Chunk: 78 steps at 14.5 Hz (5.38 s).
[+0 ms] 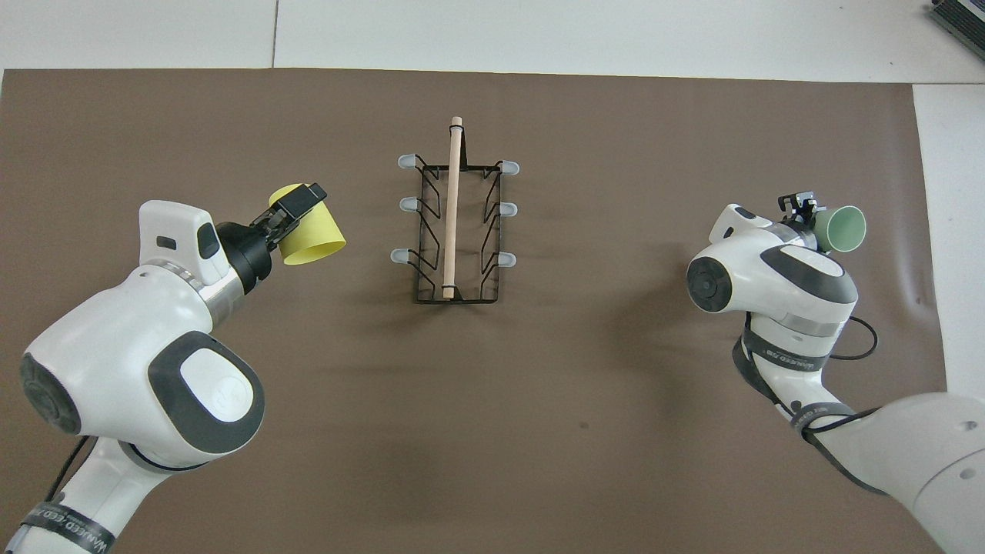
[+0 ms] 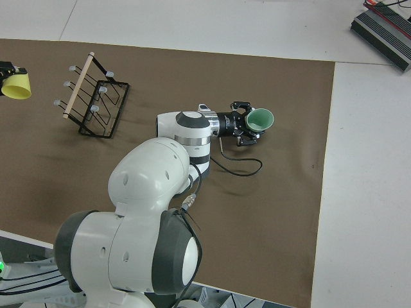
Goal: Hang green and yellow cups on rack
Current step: 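Carry the yellow cup toward the rack while the right gripper carries the green cup, then hang the yellow cup on a peg while the right gripper nears the rack, then lower the green cup onto a rack peg with the right gripper while the left withdraws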
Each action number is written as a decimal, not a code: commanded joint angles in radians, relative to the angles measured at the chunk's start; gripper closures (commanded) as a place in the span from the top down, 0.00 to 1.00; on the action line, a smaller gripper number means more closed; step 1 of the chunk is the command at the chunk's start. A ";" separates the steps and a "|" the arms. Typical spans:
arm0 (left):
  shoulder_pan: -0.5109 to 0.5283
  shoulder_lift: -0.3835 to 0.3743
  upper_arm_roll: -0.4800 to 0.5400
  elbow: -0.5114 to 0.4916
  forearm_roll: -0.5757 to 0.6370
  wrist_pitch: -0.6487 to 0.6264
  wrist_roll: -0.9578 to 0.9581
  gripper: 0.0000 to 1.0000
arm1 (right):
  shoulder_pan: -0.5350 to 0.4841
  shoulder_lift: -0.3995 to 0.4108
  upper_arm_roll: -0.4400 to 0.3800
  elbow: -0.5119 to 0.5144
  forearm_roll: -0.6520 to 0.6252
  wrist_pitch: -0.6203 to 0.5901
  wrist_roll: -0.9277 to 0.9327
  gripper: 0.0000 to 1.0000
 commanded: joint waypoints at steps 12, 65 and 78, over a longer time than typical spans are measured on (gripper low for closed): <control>-0.018 0.218 -0.198 0.065 -0.014 0.468 0.081 0.00 | -0.007 -0.326 0.120 0.002 1.045 -0.024 -0.301 0.45; -0.022 0.164 0.342 0.627 0.791 -0.978 0.228 1.00 | 0.260 -0.265 0.187 -0.120 3.868 0.296 -1.861 0.43; -0.058 0.031 0.378 0.713 0.882 -1.455 0.274 1.00 | 0.239 -0.167 0.186 -0.143 3.893 0.173 -1.963 0.47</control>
